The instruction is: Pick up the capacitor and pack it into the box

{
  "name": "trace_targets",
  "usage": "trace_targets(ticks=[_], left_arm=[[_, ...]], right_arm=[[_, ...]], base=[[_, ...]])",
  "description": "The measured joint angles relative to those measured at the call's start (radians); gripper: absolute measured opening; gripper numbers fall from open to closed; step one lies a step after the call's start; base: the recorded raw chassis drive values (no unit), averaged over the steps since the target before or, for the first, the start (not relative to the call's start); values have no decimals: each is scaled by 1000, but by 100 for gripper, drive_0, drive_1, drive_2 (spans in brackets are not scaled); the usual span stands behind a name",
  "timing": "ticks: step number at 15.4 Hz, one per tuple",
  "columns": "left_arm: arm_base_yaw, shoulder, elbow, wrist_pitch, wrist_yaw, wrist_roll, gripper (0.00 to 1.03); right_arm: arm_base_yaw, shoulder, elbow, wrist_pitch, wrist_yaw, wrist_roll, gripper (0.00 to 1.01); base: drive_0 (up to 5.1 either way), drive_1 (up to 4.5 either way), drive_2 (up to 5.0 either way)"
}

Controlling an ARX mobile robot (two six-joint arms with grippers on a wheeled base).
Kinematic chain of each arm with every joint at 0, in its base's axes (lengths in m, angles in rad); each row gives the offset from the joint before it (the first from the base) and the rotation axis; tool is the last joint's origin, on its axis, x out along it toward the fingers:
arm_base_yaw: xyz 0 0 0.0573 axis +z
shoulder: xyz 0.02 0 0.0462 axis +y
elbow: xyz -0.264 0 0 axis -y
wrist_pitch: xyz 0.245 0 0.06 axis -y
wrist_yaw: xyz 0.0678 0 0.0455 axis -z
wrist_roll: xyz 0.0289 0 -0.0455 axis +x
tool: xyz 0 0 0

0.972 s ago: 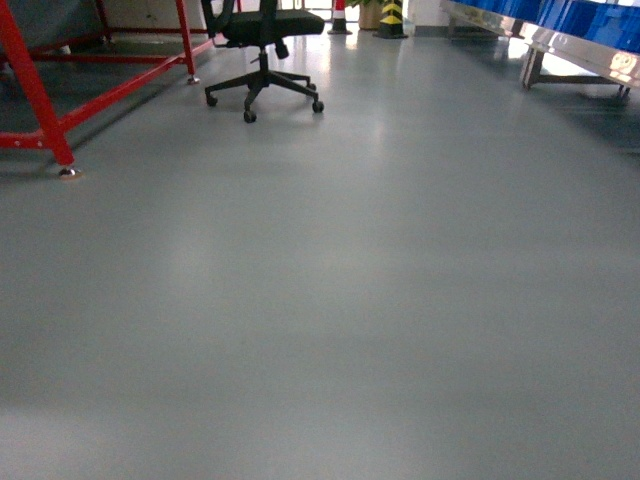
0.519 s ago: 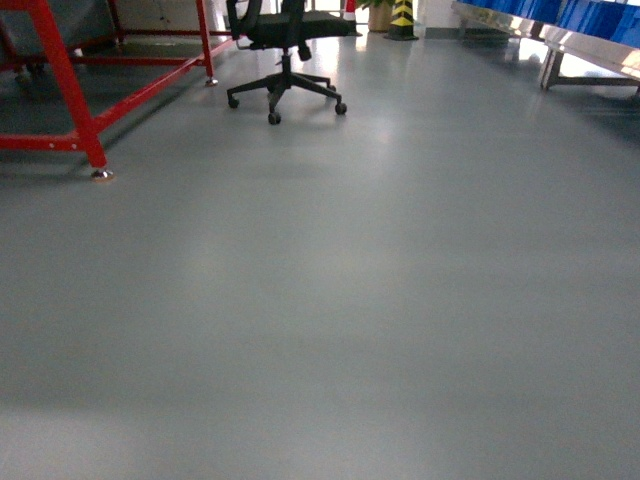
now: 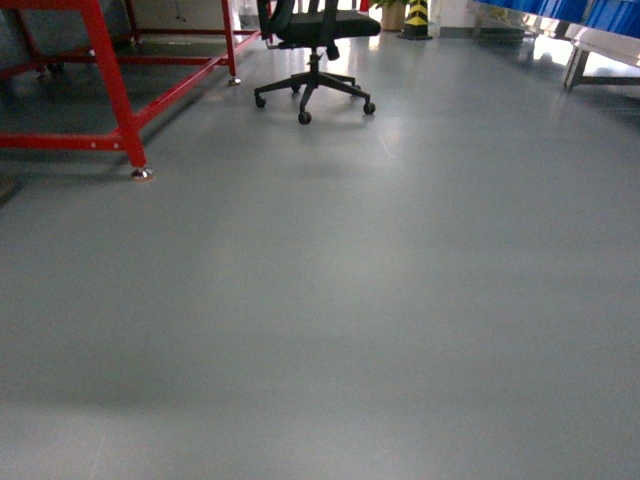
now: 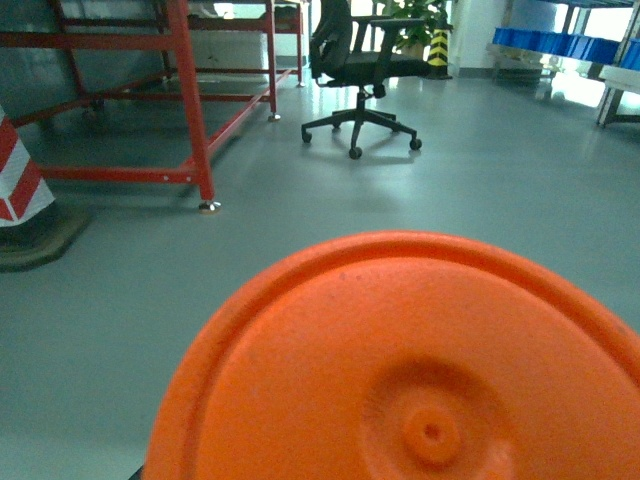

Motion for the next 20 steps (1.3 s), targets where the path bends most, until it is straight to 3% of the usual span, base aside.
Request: trace_targets(ticks=[20], left_arm=[[0,0,0,4,2,0,42]], right_arm=[[0,0,0,-1,0,0,98]], base=[[-499,237,237]])
